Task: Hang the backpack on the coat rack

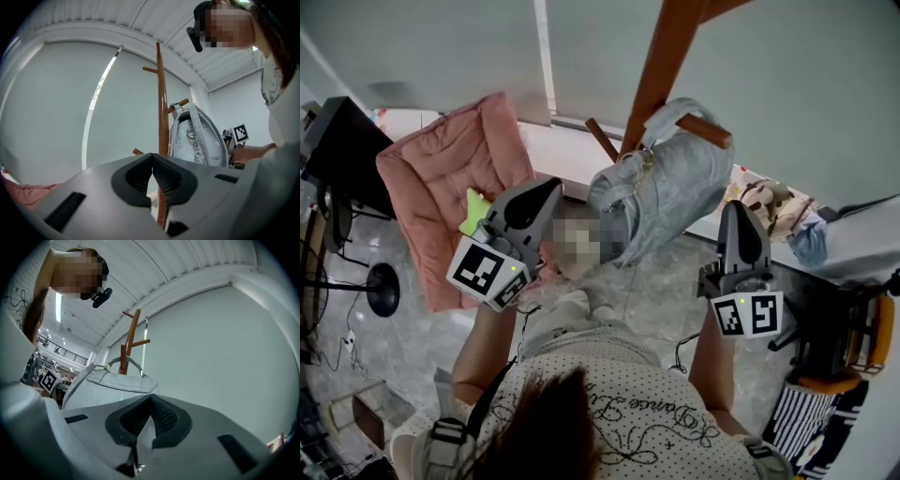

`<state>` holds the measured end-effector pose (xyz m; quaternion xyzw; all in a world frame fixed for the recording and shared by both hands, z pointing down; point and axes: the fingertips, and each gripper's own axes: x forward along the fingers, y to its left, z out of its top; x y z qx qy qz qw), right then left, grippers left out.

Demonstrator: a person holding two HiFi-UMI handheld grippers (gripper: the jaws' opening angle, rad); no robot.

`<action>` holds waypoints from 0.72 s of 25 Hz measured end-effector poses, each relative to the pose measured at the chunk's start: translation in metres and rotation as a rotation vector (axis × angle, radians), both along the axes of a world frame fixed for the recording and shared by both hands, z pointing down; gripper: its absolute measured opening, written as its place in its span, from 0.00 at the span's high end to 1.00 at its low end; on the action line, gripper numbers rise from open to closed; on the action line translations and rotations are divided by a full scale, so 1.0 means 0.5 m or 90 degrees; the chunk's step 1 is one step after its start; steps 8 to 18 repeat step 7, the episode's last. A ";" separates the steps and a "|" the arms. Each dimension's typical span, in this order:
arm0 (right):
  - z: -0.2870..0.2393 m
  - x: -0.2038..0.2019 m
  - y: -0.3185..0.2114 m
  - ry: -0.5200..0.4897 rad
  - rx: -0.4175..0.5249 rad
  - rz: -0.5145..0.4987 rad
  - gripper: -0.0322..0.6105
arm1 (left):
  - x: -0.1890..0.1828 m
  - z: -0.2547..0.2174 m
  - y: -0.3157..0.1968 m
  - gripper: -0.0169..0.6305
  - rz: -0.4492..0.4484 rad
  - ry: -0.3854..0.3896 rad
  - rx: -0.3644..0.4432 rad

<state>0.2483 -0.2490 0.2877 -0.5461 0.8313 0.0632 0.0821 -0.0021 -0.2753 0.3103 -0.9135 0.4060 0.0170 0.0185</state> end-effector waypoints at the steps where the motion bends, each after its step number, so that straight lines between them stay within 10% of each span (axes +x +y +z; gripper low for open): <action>1: 0.001 0.000 0.000 -0.003 0.002 0.001 0.93 | 0.001 0.000 0.000 0.97 0.001 -0.001 0.000; 18: -0.001 0.000 0.004 -0.008 0.013 0.001 0.93 | 0.014 -0.006 0.001 0.97 0.008 -0.013 0.006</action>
